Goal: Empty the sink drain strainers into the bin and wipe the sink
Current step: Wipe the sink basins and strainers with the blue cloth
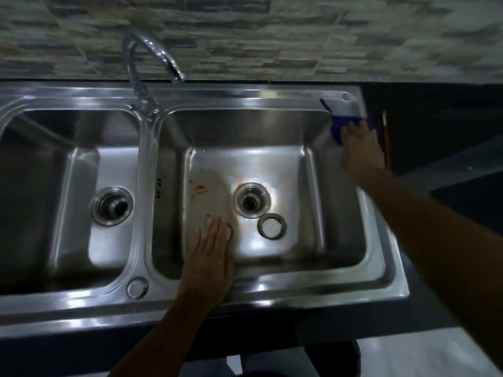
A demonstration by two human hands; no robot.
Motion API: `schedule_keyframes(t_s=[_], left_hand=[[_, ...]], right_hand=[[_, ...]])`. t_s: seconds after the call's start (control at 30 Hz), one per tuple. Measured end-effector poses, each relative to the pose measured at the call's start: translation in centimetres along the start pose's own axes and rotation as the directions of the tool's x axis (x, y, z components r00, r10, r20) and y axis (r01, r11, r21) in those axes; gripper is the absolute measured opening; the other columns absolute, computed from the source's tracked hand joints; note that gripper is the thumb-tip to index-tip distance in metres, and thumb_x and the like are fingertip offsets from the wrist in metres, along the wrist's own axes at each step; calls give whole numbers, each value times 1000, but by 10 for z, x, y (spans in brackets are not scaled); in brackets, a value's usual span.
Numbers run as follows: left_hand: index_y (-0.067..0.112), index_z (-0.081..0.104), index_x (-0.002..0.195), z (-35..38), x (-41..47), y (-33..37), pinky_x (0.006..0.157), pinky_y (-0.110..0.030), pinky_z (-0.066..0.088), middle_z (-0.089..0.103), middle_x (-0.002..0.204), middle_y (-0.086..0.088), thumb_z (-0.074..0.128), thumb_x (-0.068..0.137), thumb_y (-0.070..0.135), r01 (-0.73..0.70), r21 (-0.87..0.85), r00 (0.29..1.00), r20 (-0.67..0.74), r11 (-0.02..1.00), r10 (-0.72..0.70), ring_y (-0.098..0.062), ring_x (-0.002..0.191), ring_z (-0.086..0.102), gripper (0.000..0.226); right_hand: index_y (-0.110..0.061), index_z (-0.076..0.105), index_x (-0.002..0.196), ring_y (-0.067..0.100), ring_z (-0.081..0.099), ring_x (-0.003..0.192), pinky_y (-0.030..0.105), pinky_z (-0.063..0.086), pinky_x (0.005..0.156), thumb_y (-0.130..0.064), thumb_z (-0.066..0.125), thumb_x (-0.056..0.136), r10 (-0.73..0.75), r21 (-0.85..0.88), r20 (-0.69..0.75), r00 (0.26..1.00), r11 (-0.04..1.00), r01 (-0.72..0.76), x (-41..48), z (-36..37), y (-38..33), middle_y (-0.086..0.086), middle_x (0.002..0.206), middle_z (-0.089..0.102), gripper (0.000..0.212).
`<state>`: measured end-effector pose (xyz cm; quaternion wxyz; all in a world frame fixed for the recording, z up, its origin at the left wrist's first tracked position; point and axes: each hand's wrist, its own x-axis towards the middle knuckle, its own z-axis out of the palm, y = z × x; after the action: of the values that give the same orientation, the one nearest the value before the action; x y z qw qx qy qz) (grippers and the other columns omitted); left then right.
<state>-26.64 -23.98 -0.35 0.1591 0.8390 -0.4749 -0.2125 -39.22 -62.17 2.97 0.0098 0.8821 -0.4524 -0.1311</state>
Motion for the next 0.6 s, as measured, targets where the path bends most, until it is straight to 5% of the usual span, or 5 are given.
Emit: schedule_keyframes(t_s=[0.23, 0.6], left_hand=[[10, 37, 154, -3, -28, 11, 128, -37, 15, 36, 161, -9, 16, 98, 46, 77, 31, 996, 37, 997, -78, -22, 152, 29, 70], [9, 43, 150, -2, -33, 9, 123, -42, 28, 48, 152, -15, 31, 99, 30, 115, 6, 991, 70, 993, -115, -31, 143, 43, 57]], right_hand=[[-6, 16, 158, 37, 1, 155, 53, 9, 126, -8, 62, 89, -6, -44, -13, 1000, 999, 5, -127, 58, -2, 15, 168, 1, 82], [-5, 10, 159, 37, -3, 155, 51, 8, 126, -8, 53, 96, -58, 58, -39, 998, 997, 60, -91, 44, 3, 14, 168, -1, 76]])
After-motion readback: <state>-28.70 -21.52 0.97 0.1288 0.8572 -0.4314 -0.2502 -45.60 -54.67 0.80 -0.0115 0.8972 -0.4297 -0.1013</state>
